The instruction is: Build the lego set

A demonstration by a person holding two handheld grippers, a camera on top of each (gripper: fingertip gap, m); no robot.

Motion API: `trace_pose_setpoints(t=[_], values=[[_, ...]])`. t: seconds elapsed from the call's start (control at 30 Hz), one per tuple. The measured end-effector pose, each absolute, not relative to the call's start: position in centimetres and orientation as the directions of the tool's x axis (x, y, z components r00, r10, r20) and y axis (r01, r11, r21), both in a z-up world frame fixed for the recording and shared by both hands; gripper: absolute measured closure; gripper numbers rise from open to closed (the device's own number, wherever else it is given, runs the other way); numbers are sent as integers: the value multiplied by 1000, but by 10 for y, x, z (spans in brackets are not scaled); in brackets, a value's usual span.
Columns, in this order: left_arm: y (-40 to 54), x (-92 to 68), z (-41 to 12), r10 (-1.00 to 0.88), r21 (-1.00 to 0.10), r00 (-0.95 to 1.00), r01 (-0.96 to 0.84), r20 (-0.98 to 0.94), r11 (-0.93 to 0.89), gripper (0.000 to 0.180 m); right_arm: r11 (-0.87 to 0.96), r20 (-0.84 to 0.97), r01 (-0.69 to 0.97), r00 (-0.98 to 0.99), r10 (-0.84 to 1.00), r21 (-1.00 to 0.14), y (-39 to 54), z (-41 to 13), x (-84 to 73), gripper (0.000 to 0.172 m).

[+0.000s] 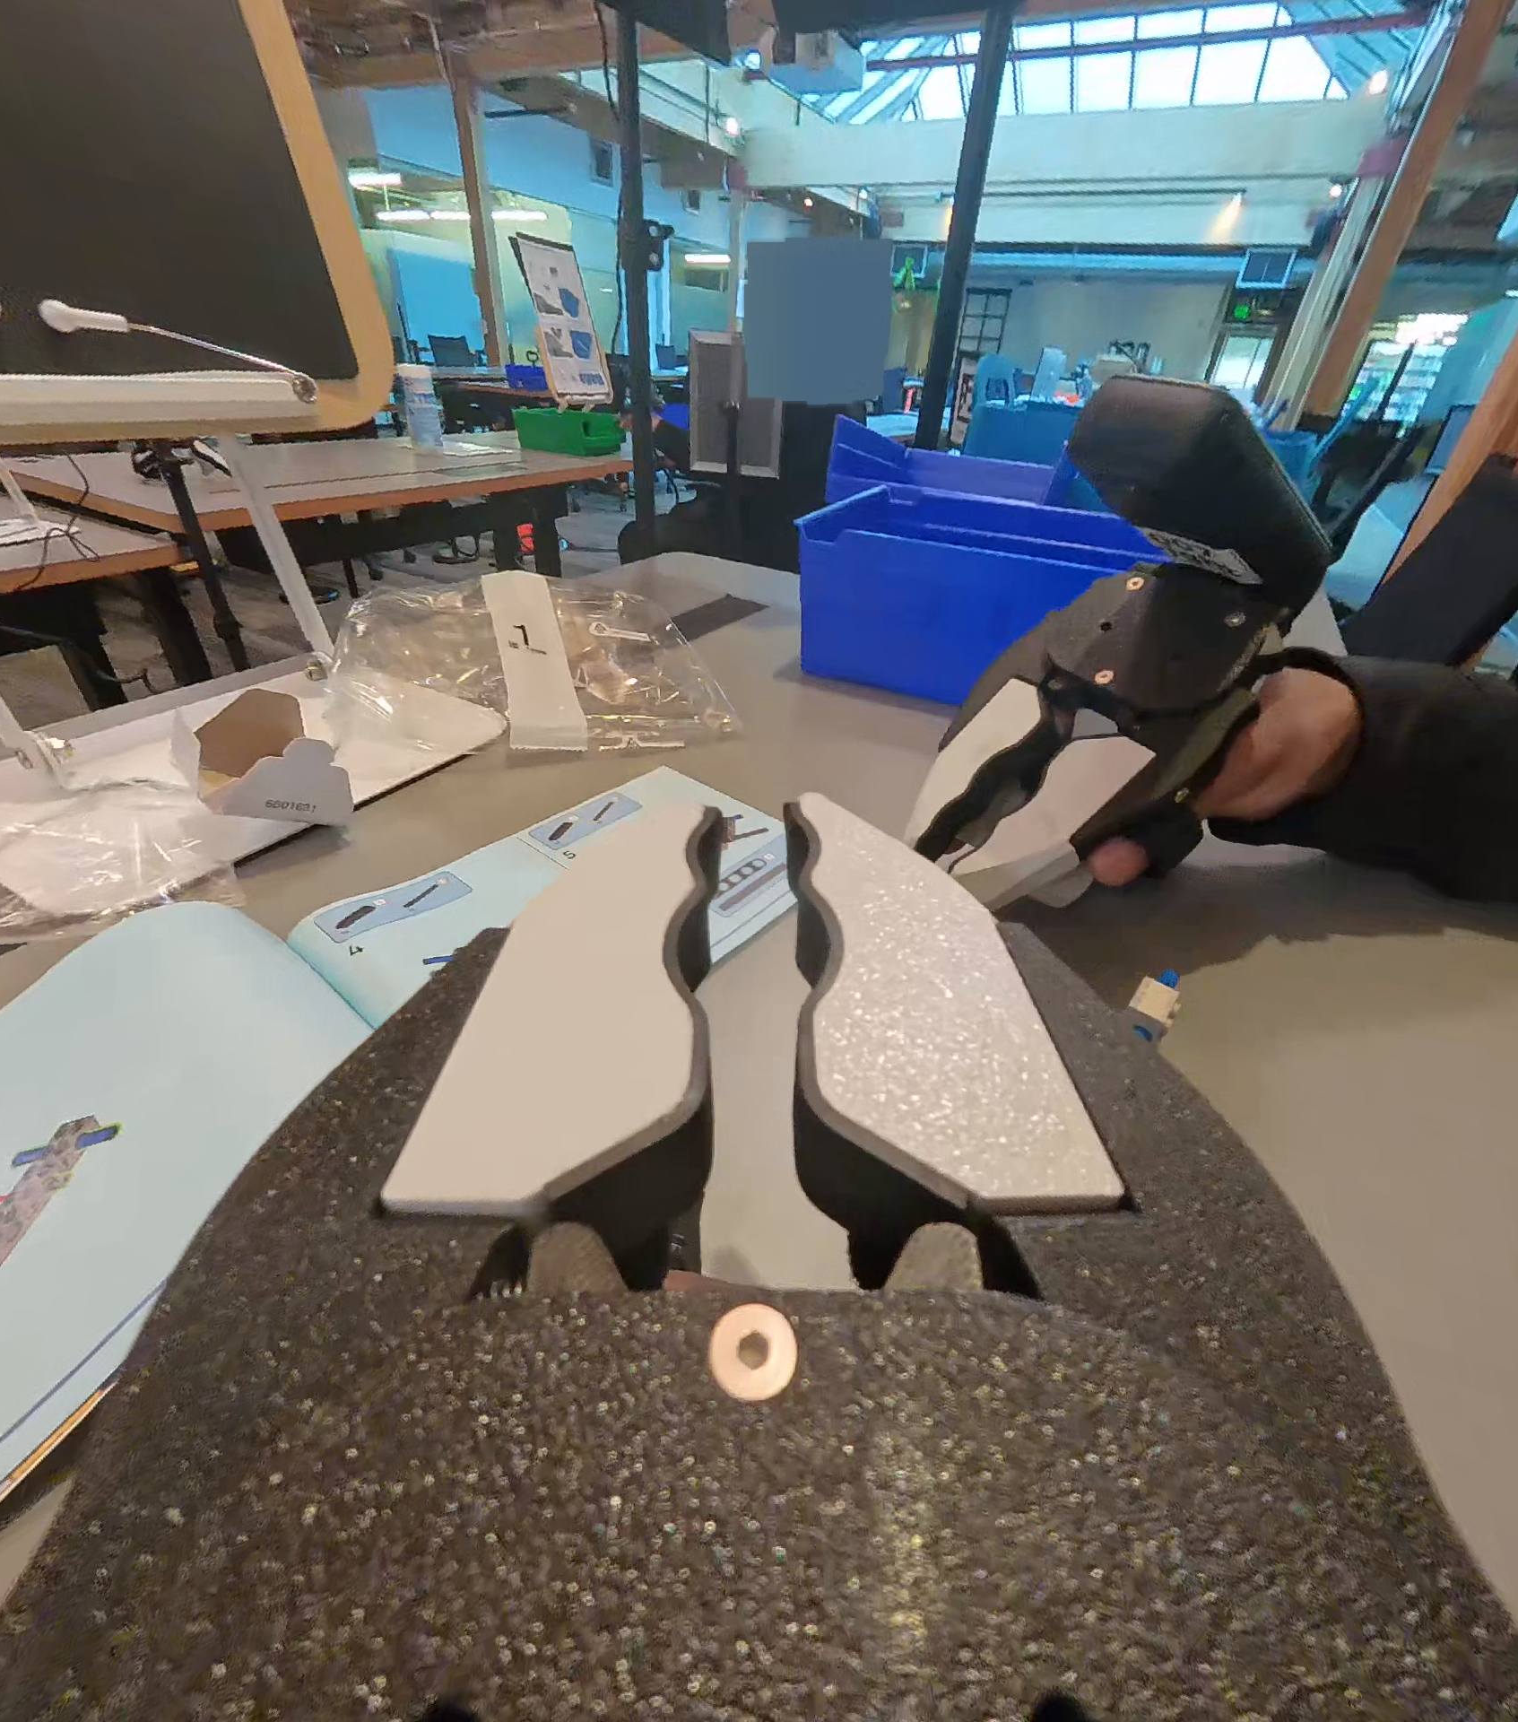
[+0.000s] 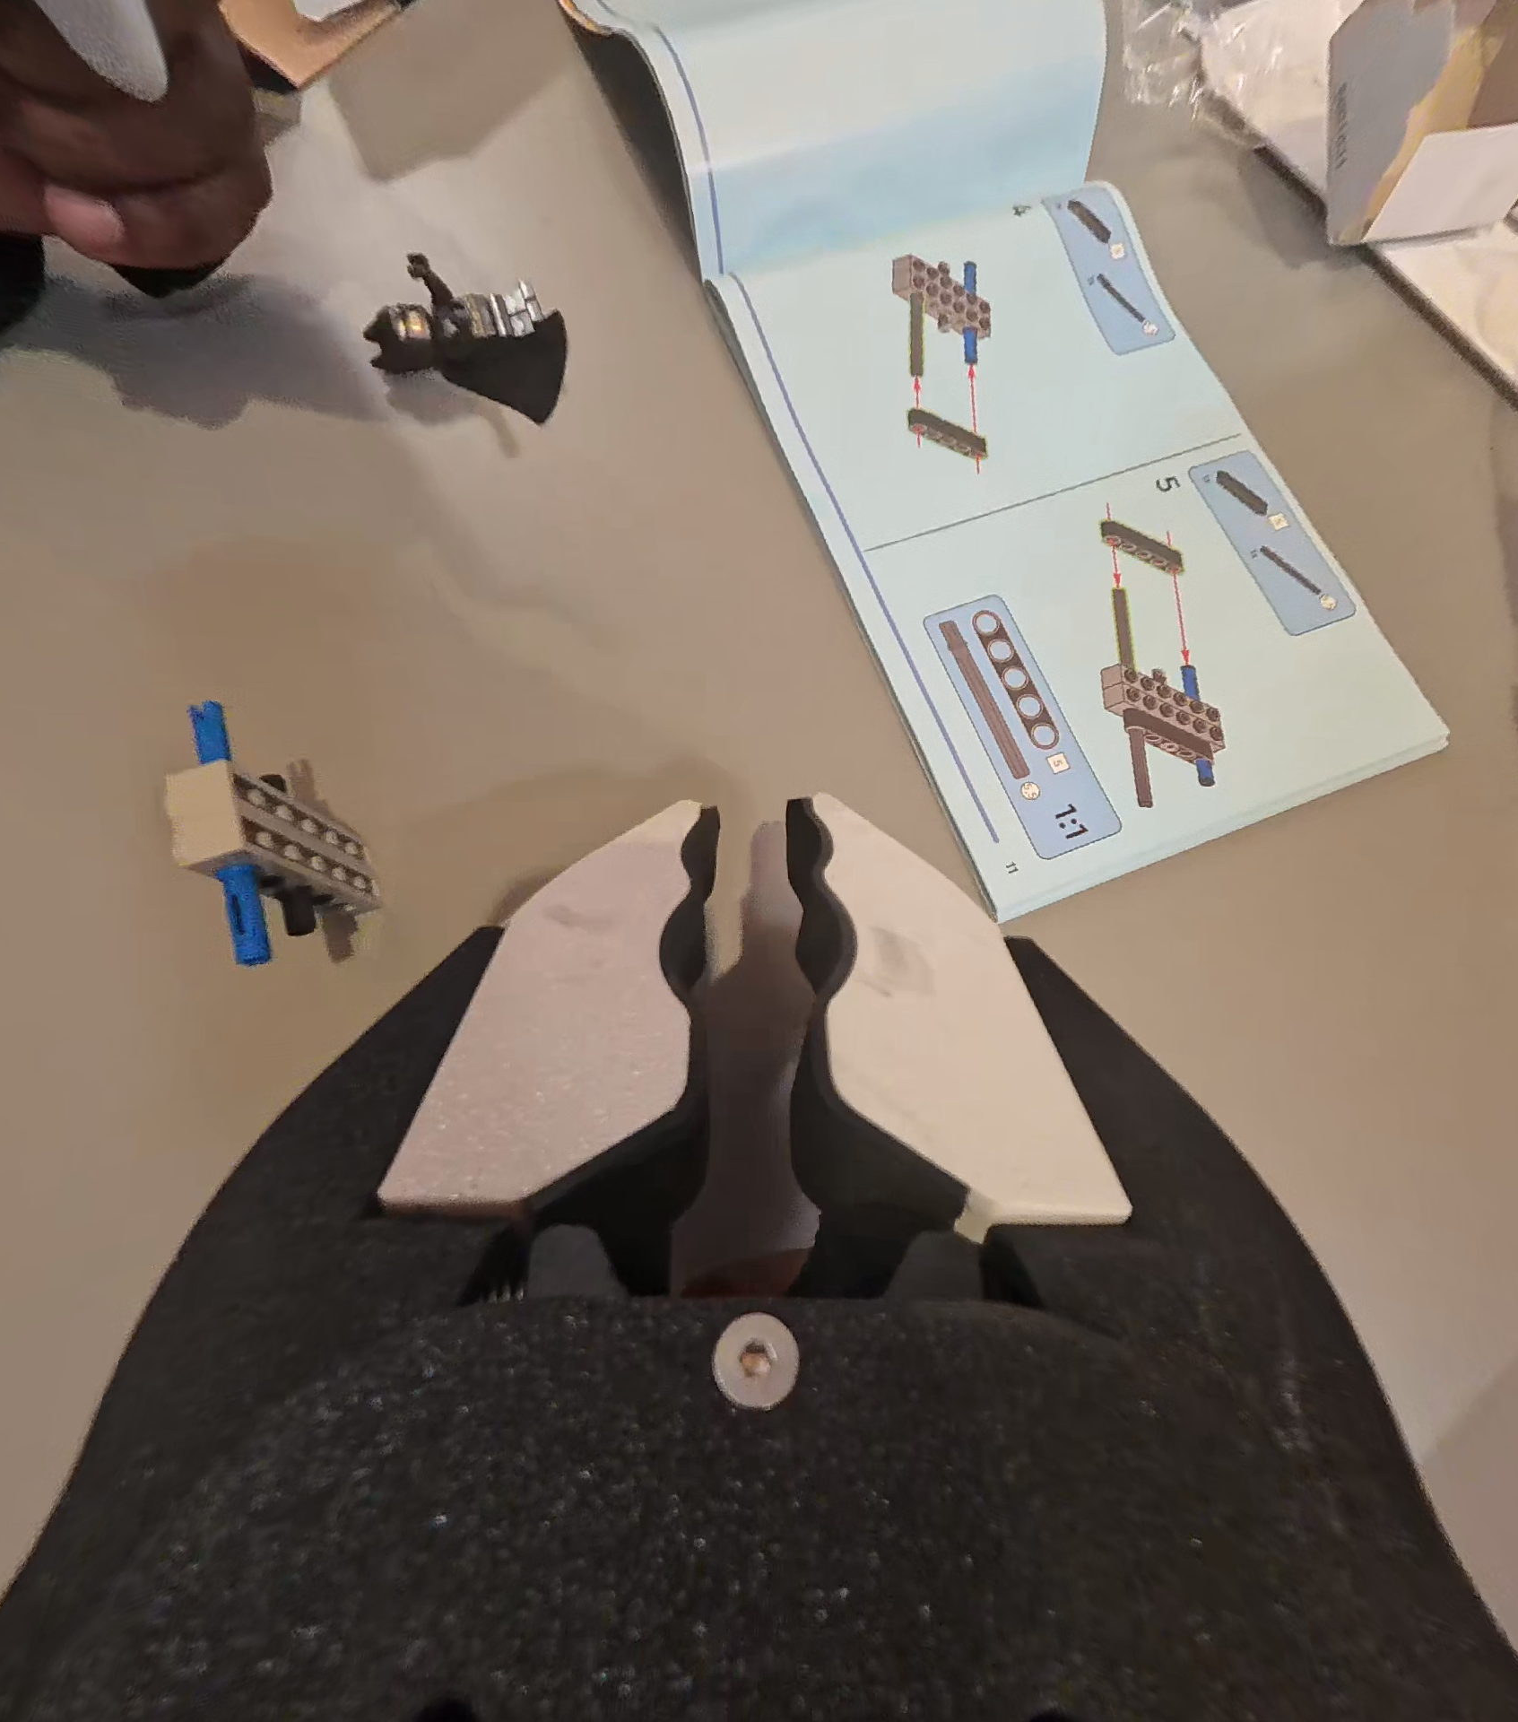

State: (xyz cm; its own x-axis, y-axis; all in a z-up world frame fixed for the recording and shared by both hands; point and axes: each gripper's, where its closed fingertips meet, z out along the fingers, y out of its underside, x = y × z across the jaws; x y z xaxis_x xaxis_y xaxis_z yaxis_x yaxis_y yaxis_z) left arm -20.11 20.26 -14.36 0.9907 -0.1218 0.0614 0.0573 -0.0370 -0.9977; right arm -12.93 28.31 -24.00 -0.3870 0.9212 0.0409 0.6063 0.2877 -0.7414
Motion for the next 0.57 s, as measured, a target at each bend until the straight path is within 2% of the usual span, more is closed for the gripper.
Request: trace_pose_setpoints(t=[0.57], values=[[205,-193,-159,-88,-990,993,-93,-84,-104,167,260,4,639,-373,928,-724,292,-252,-125,156]])
